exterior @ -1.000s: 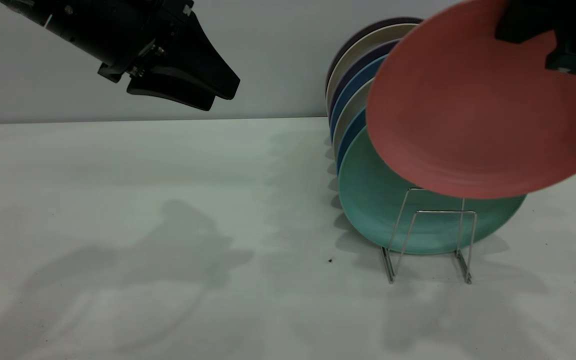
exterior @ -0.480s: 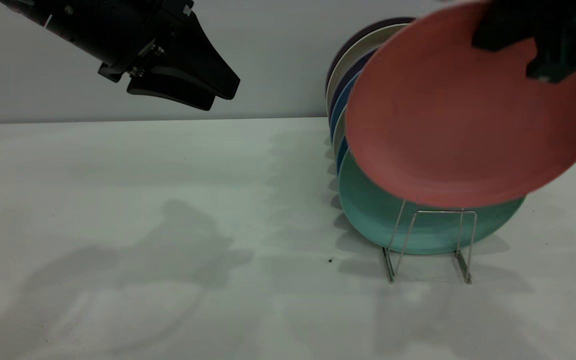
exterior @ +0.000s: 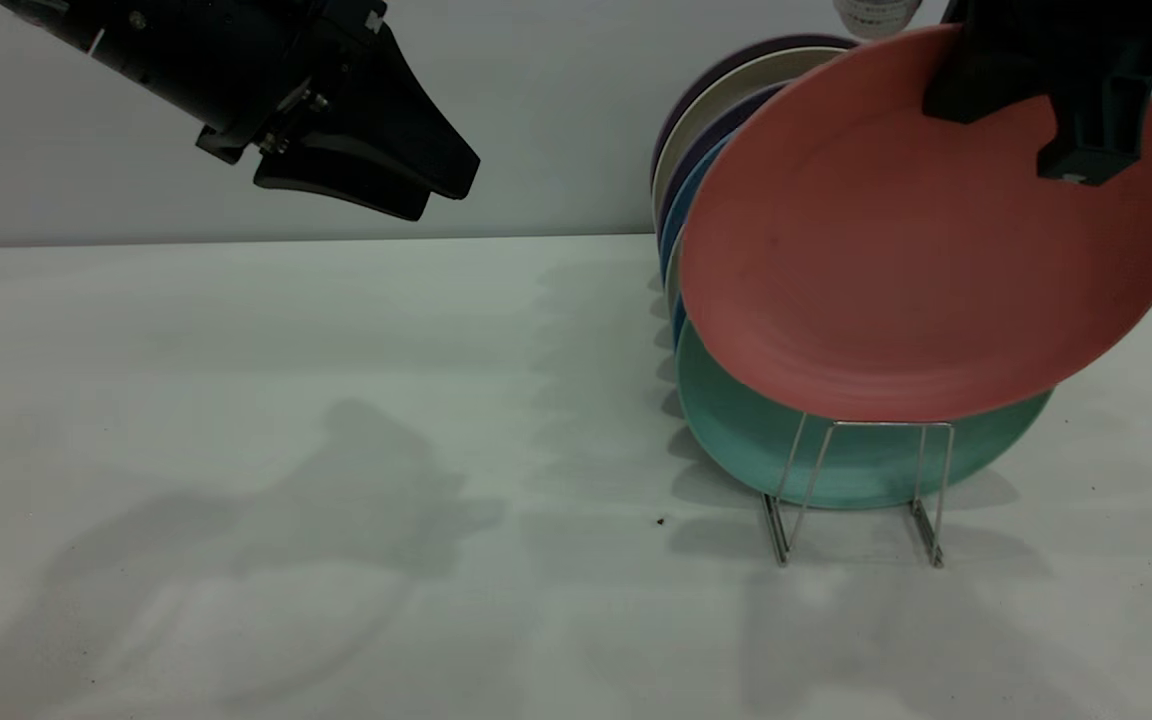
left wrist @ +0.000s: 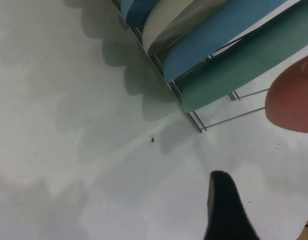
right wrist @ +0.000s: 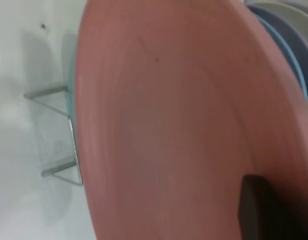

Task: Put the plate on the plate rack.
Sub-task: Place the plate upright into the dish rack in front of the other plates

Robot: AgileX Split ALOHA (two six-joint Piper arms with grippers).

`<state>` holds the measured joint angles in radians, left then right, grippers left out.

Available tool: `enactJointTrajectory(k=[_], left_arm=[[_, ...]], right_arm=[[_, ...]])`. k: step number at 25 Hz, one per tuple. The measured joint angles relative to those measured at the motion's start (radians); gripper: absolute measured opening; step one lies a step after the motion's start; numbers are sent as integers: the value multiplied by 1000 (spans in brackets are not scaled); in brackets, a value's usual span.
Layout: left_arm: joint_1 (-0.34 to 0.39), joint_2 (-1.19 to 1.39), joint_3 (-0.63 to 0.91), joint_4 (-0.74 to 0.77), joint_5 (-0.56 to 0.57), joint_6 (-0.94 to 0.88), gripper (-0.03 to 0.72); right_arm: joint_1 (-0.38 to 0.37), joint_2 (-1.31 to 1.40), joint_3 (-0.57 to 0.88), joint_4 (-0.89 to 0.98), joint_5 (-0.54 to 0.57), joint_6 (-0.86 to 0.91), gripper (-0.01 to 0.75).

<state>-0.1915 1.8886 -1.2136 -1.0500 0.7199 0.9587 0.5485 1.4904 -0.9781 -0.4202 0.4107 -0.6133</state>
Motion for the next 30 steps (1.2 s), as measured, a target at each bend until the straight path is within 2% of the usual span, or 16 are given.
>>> enactJointTrajectory(k=[14, 30], left_arm=[[0, 0, 0, 0, 0, 6, 445], [0, 0, 0, -1, -7, 14, 445]], right_arm=[[0, 112, 0, 9, -72, -18, 78], [-7, 195, -1, -38, -101, -20, 78]])
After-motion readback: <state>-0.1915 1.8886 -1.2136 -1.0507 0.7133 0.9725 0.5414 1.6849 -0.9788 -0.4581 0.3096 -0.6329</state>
